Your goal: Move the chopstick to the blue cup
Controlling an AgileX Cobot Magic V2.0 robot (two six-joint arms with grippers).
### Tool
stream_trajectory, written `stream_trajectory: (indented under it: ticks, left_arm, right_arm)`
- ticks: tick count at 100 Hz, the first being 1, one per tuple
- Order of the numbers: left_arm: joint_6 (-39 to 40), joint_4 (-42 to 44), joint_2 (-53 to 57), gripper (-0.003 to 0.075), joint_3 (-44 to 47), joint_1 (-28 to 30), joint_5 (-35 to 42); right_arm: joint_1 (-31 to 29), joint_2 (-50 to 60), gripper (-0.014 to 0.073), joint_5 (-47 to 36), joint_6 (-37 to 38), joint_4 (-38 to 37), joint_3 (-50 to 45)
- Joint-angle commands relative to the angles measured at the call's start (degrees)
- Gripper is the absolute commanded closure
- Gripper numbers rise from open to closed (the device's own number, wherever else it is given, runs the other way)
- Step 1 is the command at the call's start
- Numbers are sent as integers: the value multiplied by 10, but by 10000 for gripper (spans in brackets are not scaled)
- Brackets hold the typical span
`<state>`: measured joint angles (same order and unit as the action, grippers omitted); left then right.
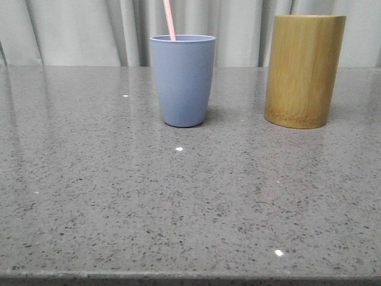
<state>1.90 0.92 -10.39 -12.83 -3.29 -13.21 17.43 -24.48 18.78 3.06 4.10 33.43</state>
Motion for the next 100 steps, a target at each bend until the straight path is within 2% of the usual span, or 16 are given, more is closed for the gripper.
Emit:
stream_trajectory:
  ticks: [1, 32, 38, 100]
  left_arm:
    - [4, 7, 17, 739, 23, 0, 74]
    - [4, 7, 112, 739, 135, 0, 124]
    - [4, 7, 129, 739, 134, 0, 98]
    - [4, 7, 127, 739, 134, 2, 100]
  right_arm:
    - [-5, -2, 691, -50, -2, -5, 14]
    - [-5, -2, 691, -50, -2, -5, 14]
    - [-5, -2, 691, -50, -2, -5, 14]
    - [-5, -3, 691, -50, -2, -5, 14]
